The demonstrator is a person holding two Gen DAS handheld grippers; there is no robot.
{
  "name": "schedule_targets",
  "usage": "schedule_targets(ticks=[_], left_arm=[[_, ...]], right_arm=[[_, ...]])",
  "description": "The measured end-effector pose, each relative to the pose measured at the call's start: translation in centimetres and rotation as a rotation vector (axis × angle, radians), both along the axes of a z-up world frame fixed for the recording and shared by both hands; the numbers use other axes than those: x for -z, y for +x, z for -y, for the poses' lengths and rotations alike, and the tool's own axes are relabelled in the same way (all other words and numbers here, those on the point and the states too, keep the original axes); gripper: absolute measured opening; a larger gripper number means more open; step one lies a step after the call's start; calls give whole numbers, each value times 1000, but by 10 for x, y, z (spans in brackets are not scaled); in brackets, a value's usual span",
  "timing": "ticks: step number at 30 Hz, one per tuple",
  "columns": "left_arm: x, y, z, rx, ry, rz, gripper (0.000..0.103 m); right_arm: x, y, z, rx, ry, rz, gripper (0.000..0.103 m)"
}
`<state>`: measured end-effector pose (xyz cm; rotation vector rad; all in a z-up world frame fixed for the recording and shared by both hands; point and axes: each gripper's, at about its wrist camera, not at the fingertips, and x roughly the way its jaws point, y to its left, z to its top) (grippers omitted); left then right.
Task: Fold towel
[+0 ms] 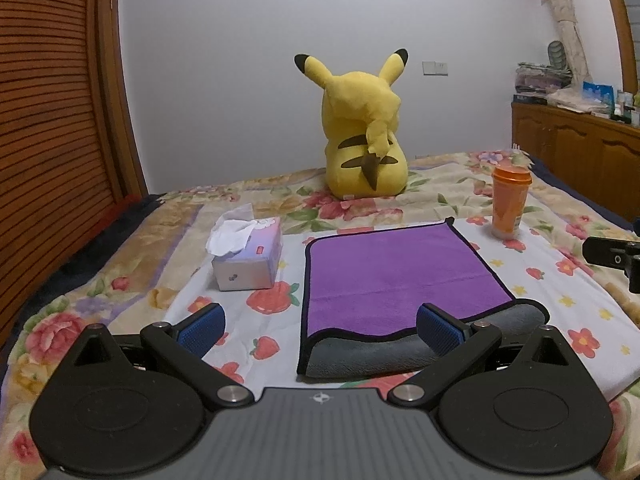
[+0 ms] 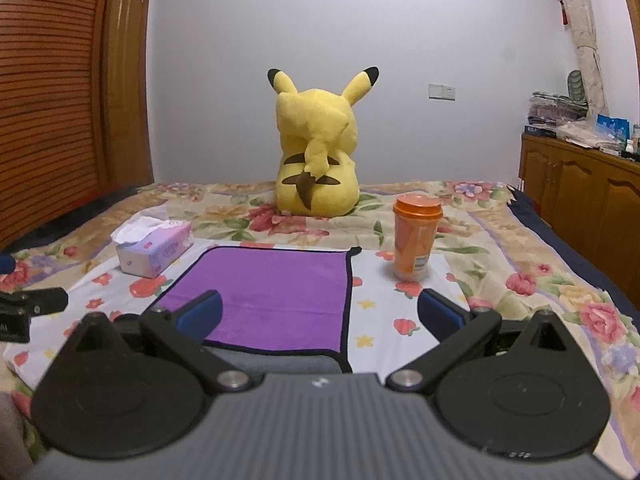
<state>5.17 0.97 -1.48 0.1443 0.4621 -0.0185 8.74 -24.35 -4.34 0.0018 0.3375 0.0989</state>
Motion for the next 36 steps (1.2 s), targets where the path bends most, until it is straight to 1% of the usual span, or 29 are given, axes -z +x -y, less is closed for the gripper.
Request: schedule_targets(ticks=[7,11,19,26,36], left_arm=[[5,15,-2,6,5,-40,103],[10,25,-3,18,15,-57,103],[19,45,-8,29,15,-91,103],[29,67,-15,39,-3,-156,103],[43,96,-27,44,-40,-227,95]], right_arm=[[5,15,-5,-20,-34,-41,103],[6,24,-6,-25,-51,-47,103],[13,41,-5,-42,-63,-86,103],[20,59,-9,-86,-76,-138,103],[37,85,-9,-126,-91,-254,103]])
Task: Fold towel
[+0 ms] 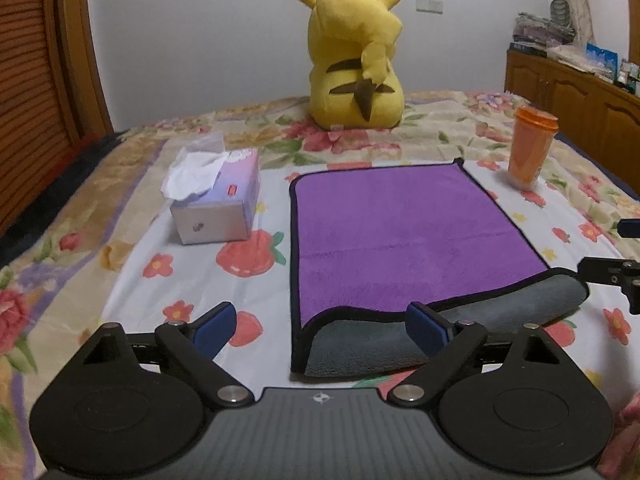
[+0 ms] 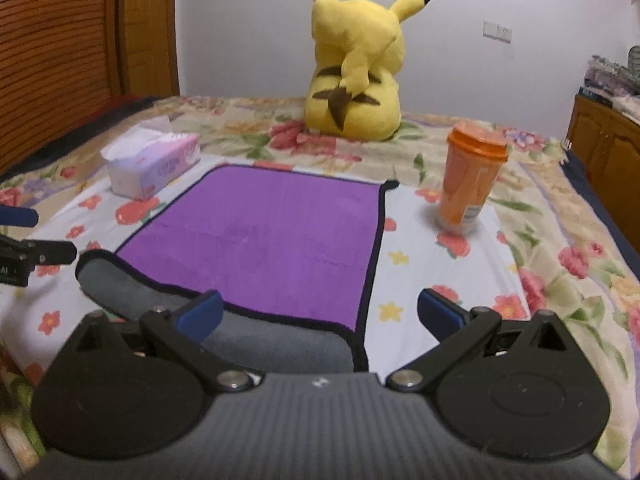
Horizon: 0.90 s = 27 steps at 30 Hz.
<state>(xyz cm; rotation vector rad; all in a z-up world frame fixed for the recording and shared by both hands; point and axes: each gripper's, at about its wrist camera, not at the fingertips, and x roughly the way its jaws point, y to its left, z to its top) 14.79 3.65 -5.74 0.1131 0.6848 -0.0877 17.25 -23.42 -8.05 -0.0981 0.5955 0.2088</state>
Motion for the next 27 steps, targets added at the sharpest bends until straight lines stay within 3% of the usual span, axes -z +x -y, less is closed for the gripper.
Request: schedule_targets(ticks=[7,13,27], left_arm=[[7,16,-6,7,1,-20,90],[16,33,-15,34,-47,-72,86],[36,47,-20,77,-72,-170,65]], right_arm=[[9,12,2,-18,3,-54,103],[15,22,6,-5,-1,-93,103],[30,37,11,-19,24,-203,103]])
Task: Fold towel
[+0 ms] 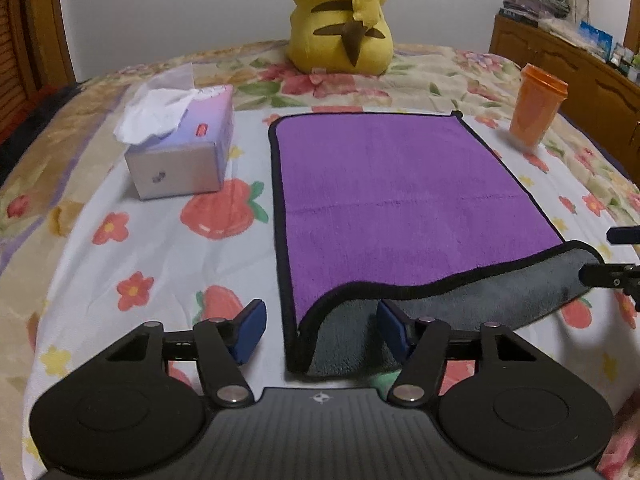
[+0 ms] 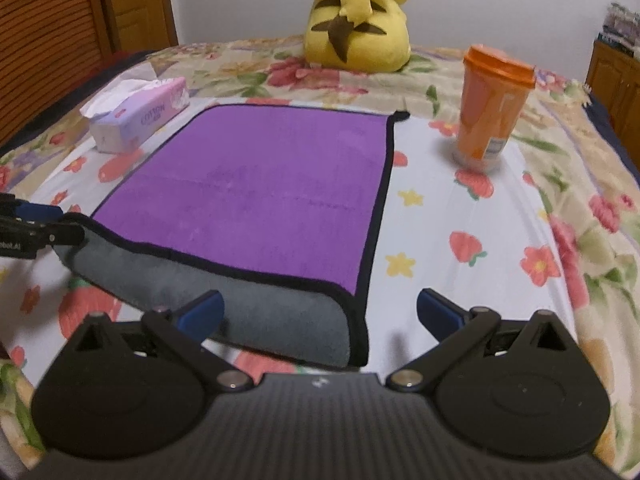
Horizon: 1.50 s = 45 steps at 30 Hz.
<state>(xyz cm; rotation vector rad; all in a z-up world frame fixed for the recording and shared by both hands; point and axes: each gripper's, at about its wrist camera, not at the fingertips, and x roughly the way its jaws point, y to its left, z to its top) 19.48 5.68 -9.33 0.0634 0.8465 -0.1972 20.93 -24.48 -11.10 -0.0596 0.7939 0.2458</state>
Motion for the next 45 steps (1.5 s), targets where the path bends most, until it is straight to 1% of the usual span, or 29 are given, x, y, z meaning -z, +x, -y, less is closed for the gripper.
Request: schedule_targets(ticks=[2,3,4,11,13,16,18,20,22,23,27,28,29,31,33,35,36,37,40,45], left_arm=[[1,0,-1,-1,-7,-10,61],[3,0,-1,-2,-6,-17,59],[4,0,-1,-4,-5,-24,57],[9,1,-1,-1,-14,-57,43],[9,0,-1,-1,-14,-59,43],[9,-1,-1,-2,-15,-63,43],[9,-1,-1,-1,-16,-64,41],[8,-1,-1,2,-19,-65,37],[8,-1,0,5,-15,-64,35],[8,-1,1,5,-12,-61,34],[6,-2,1,5,-13,-57,29],[6,-2,1,5,-12,-55,27],[5,-3,2,6,-11,-54,24],[4,-4,2,11,-9,-49,20],[3,-4,2,17,-7,-42,17],[3,-5,3,22,-9,-40,13],[3,-5,3,24,-10,-39,12],[3,-5,3,26,-10,-37,11],[0,-6,3,30,-15,-26,9],[-9,-12,4,33,-28,21,9]], right_arm=[[3,2,1,-1,12,-24,102],[4,3,1,-3,21,-36,96],[5,3,2,-7,31,-45,87],[7,3,3,-18,71,-92,85],[8,4,5,-18,79,-105,84],[9,5,7,-18,94,-115,78],[7,5,8,-22,102,-116,71],[6,4,7,-26,103,-113,67],[5,4,8,-27,100,-109,59],[5,4,8,-27,99,-109,57],[4,4,9,-31,92,-107,39],[4,5,9,-32,88,-106,37],[4,5,9,-34,85,-106,32],[4,4,9,-37,78,-104,29],[5,4,9,-41,67,-101,22],[6,4,8,-44,51,-98,19],[7,4,8,-45,43,-97,12],[7,4,7,-45,32,-96,8],[7,4,8,-43,23,-88,5],[4,2,8,-47,22,-64,5]])
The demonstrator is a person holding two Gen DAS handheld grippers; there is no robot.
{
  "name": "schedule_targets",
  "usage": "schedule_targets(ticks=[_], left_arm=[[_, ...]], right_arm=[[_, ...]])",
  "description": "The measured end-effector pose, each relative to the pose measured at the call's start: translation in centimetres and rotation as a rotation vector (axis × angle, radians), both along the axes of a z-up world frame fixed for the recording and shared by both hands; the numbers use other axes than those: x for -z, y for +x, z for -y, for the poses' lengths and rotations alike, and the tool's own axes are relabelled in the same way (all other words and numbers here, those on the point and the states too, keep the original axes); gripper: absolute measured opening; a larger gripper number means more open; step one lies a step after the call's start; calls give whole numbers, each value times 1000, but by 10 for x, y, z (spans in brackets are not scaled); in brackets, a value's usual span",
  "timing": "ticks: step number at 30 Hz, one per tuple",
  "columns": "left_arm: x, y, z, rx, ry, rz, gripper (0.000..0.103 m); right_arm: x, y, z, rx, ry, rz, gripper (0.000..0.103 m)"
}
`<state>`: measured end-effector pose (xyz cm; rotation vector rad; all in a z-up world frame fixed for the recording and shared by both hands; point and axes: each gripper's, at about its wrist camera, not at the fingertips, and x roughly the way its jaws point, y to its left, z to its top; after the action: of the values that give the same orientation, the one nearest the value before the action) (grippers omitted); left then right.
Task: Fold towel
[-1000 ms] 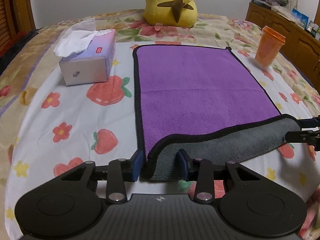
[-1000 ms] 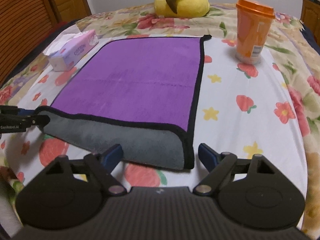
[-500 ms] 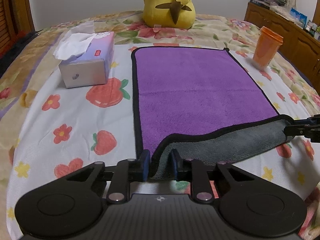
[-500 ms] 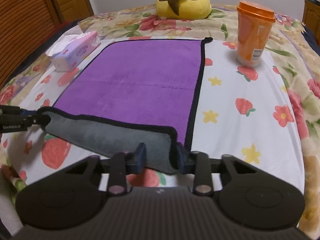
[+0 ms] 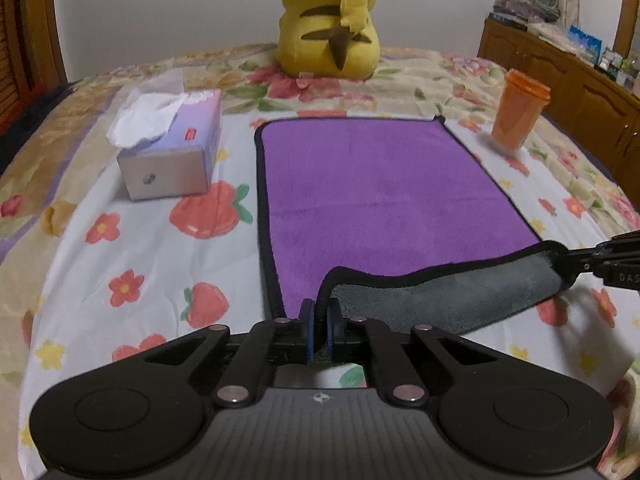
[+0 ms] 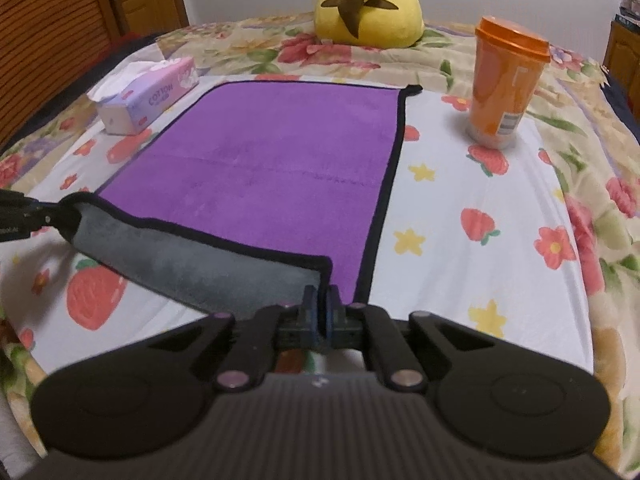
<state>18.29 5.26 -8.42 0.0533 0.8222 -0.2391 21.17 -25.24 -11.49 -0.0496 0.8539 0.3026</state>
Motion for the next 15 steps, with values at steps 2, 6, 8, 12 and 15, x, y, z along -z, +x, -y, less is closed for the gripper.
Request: schedule_targets(ticks=[2,6,8,12,15], left_arm=[[-5,-3,1,7,-7,23,9],[-14,-7,2,14,-24,61,9],[-17,-9,2,15,-29,76,9],[-21,-10,2,11,-36,96,9],[-23,-9,2,6,-40,111,9]], right_arm=[[-2,0,0,-1,2,12,4],[-7,-1,2,8,12,47,4],[-10,0,3,13,19,67,4],[-16,-1,6,16,37,106,4],[-20,-1,6,9,41,126,4]])
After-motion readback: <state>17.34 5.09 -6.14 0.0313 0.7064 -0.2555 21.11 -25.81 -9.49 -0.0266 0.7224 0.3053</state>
